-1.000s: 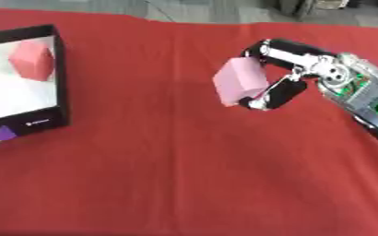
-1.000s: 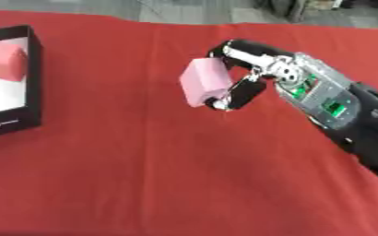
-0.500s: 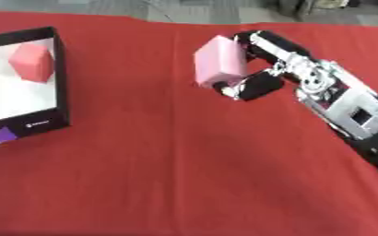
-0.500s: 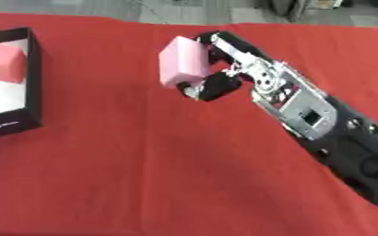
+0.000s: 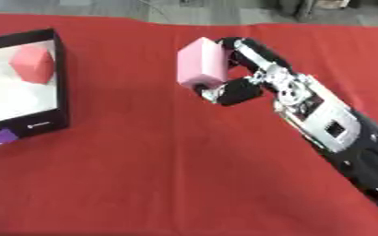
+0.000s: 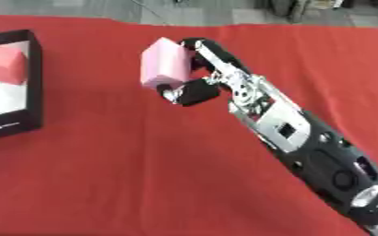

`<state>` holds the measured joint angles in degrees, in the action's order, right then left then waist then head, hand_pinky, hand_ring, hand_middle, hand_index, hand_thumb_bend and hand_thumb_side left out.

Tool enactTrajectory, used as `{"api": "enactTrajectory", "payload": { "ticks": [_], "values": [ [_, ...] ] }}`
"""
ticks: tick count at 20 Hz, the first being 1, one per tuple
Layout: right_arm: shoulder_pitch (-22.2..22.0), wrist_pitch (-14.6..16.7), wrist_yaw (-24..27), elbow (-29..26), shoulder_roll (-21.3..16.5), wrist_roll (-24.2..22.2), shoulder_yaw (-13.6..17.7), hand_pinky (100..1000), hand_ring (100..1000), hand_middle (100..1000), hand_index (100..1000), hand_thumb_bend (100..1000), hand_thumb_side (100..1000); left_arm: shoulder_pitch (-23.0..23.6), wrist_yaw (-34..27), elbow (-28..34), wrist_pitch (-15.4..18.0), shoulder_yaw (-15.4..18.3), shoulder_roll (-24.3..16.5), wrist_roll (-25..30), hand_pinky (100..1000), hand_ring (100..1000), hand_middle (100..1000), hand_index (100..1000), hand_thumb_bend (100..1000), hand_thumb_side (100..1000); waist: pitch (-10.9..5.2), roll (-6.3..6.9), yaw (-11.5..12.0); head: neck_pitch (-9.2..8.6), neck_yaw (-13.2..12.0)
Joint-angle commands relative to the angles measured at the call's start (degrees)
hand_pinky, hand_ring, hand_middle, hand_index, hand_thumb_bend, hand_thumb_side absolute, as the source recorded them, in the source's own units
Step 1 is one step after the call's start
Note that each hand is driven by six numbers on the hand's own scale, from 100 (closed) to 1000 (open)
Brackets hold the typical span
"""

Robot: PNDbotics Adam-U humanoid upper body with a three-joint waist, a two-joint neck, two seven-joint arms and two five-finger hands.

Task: Pick up the objects with one hand, pass them to the other hand, and then place them into the box on the other side of the table.

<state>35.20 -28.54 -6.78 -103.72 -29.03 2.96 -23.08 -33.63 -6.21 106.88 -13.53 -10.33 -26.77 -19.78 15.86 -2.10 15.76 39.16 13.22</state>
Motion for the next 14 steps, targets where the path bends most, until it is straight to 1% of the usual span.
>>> {"api": "enactTrajectory", "payload": {
  "ticks": [1,3,5,9,10,11,12,14],
  "values": [
    [0.29,0.84,-1.17,0.22,2.35,2.37,-0.24,773,521,421,567,100,133,-2.01,1.26,1.76,-0.6,-0.78,-2.64,2.46,809,552,722,700,100,757,-1.5,0.43,-0.04,0.07,-0.11],
    [-0.11,1.63,-1.92,0.69,3.81,3.98,-0.57,772,518,419,566,100,134,-3.22,2.6,2.53,-1.44,-1.76,-3.6,5.47,810,556,725,705,100,738,-1.6,0.48,-0.08,0.12,-0.15],
    [-0.74,2.33,-2.19,1.16,5.21,6.01,-0.71,770,512,415,565,100,156,-4.85,4.47,3.6,-2.51,-3.01,-4.68,9.49,813,567,732,720,100,703,-1.69,0.55,-0.15,0.23,-0.29],
    [-2.3,4.12,-0.16,2.06,7.79,11.48,-1.35,768,504,410,562,100,207,-8.61,8.67,5.86,-4.98,-5.45,-6.42,19.72,815,583,737,738,100,672,-1.88,0.78,-0.29,0.51,-0.58],
    [-2.61,4.83,0.58,2.31,8.3,12.57,-1.64,769,503,409,562,100,218,-9.54,9.37,6.29,-5.47,-6.0,-6.68,21.91,816,586,737,739,100,672,-1.93,0.85,-0.31,0.56,-0.6],
    [-2.87,5.7,1.3,2.57,8.77,13.42,-2.01,770,501,407,561,100,190,-10.44,9.89,6.64,-5.94,-6.58,-6.89,23.98,816,590,738,741,101,655,-1.97,0.94,-0.32,0.59,-0.65],
    [-3.07,6.74,1.96,2.83,9.15,14.05,-2.4,771,500,406,560,100,239,-11.28,10.25,6.87,-6.42,-7.12,-7.04,25.95,816,592,739,741,100,679,-2.01,1.03,-0.32,0.6,-0.69],
    [-3.45,9.21,3.03,3.47,9.84,14.71,-3.15,772,499,405,560,100,252,-13.08,10.65,7.05,-7.48,-8.44,-7.45,29.67,818,602,743,746,100,678,-2.09,1.2,-0.35,0.71,-0.69]
  ]
}}
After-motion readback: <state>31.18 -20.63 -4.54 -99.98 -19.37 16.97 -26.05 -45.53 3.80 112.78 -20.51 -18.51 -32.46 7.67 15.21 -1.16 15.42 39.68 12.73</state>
